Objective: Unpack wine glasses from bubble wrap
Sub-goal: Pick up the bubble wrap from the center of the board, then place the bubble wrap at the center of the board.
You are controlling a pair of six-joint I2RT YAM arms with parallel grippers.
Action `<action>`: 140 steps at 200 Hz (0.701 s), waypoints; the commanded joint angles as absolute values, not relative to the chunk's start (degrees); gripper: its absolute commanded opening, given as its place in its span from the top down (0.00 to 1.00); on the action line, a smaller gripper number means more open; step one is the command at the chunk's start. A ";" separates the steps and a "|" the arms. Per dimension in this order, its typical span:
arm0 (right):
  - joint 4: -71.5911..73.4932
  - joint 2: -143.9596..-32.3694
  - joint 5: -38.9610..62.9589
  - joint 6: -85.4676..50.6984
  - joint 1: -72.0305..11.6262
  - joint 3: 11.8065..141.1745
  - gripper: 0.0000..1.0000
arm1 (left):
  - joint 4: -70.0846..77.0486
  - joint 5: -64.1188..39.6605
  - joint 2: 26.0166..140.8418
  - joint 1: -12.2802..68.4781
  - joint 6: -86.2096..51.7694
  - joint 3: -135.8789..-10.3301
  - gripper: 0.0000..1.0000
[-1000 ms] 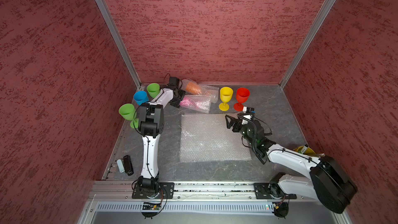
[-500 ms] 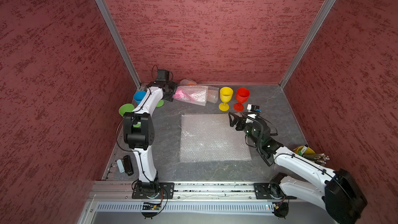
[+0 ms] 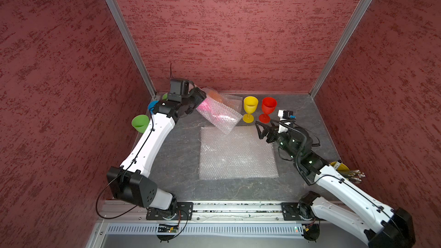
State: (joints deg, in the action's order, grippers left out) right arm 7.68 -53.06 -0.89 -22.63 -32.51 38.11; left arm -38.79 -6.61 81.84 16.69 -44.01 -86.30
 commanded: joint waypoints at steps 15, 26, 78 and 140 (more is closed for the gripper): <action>3.36 -52.38 8.31 -17.89 -32.24 42.46 0.08 | -35.56 -20.16 78.01 20.36 -26.73 -77.81 0.23; 0.61 -54.10 12.09 -15.46 -32.26 44.98 0.14 | -35.75 -21.73 77.95 20.74 -24.73 -76.30 0.24; -4.02 -67.29 27.55 -15.69 -35.15 53.95 0.32 | -37.70 -23.49 82.74 24.87 -21.45 -75.82 0.25; -5.38 -73.12 21.12 -13.95 -40.42 52.36 0.34 | -38.07 -22.97 86.22 28.11 -22.07 -76.18 0.25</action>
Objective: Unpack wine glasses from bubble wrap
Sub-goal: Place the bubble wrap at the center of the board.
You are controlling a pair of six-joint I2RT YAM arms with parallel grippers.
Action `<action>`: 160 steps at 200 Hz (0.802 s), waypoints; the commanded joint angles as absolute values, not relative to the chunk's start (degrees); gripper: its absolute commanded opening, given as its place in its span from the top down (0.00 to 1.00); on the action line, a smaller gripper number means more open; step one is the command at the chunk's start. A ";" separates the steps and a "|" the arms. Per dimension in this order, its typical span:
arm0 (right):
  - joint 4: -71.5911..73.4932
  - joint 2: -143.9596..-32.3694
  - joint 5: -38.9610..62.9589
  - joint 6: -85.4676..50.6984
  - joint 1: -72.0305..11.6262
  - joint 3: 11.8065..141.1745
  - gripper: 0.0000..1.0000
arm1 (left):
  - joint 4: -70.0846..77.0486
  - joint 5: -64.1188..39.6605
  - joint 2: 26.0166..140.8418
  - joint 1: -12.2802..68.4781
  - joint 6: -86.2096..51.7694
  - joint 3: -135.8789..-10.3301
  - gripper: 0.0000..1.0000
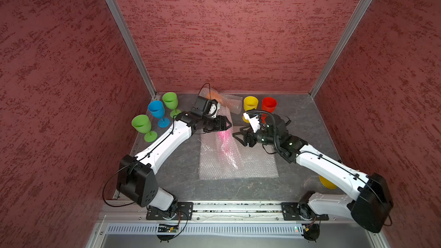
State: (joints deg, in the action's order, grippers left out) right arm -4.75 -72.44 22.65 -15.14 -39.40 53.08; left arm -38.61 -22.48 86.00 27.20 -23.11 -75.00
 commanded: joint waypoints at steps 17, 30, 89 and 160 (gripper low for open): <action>-4.19 -74.21 20.88 -14.66 -40.78 51.64 0.34 | -37.82 -22.55 86.57 28.63 -22.39 -75.88 0.25; -3.38 -74.84 20.79 -15.00 -41.18 51.12 0.35 | -37.71 -22.26 86.99 28.80 -22.58 -75.62 0.26; -0.10 -76.06 16.30 -18.46 -41.66 47.05 0.69 | -36.79 -22.96 89.80 29.95 -23.13 -74.77 0.26; 10.05 -74.13 17.94 -27.51 -40.99 38.26 0.93 | -35.62 -23.40 97.36 31.72 -25.49 -76.56 0.03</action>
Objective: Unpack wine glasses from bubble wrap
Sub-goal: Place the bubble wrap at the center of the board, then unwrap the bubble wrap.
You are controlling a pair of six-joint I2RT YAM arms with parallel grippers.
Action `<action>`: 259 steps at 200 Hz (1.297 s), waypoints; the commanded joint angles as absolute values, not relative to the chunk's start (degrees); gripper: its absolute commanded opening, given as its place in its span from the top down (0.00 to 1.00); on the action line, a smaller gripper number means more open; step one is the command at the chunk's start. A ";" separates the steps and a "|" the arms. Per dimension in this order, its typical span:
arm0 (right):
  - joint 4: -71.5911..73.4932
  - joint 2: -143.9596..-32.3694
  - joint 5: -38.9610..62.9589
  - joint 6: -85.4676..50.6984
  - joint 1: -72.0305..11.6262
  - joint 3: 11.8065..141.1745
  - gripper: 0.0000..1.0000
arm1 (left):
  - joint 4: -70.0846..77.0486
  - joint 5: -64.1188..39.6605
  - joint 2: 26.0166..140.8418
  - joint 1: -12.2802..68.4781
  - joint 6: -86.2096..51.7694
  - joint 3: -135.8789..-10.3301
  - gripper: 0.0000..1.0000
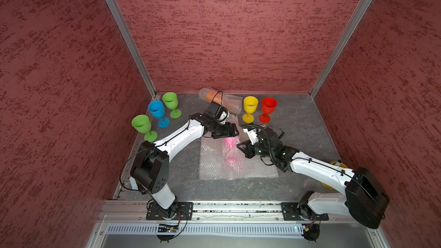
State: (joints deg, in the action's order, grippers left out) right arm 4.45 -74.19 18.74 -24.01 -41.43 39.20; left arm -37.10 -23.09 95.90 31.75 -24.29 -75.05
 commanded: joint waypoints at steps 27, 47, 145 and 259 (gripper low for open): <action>11.49 -77.42 19.13 -29.21 -39.46 37.54 0.93 | -35.46 -22.50 96.57 30.23 -26.81 -75.49 0.00; 12.99 -79.60 20.44 -30.52 -38.04 37.40 0.91 | -34.61 -22.95 95.01 27.85 -28.16 -73.35 0.00; 9.14 -83.58 11.81 -27.54 -36.89 39.82 0.52 | -33.59 -22.80 88.06 26.54 -29.44 -67.88 0.00; 10.15 -78.96 10.39 -27.24 -36.91 37.29 0.89 | -26.18 -16.50 92.09 37.71 -33.41 -62.30 0.24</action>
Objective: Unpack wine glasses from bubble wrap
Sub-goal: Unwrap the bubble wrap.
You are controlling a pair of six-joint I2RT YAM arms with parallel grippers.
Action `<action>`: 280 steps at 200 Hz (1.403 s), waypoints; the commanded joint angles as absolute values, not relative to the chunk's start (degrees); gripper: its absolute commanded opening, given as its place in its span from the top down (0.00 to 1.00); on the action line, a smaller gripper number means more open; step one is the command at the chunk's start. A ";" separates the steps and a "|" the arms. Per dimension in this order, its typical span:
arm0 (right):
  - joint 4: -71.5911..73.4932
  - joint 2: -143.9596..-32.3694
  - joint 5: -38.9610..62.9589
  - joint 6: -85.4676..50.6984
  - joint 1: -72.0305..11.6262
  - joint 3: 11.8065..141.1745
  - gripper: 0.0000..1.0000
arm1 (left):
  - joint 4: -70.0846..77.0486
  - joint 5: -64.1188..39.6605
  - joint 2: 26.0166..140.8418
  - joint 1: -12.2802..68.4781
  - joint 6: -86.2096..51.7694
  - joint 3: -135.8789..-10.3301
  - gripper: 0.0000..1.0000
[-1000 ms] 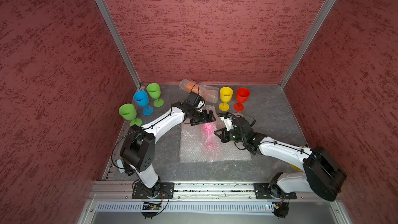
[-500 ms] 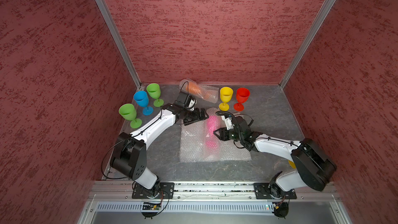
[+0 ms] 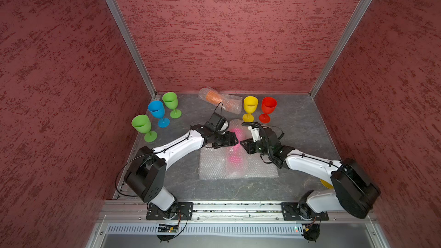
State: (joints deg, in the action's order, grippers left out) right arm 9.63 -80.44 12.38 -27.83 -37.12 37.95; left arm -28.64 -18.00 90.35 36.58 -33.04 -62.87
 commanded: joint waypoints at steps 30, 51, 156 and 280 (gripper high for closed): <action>11.31 -78.52 10.72 -27.51 -36.91 36.53 0.94 | -25.28 -16.09 93.49 38.01 -33.57 -61.77 0.35; 11.95 -79.10 10.90 -27.52 -36.91 36.29 0.95 | -24.12 -15.96 94.72 37.84 -33.95 -61.37 0.43; 9.41 -77.62 -1.02 -25.25 -36.86 34.34 1.00 | -19.78 -16.97 92.16 35.77 -36.33 -56.74 1.00; 9.41 -69.80 -11.88 -28.47 -35.33 30.08 1.00 | -21.49 -16.54 86.61 32.86 -35.18 -54.58 1.00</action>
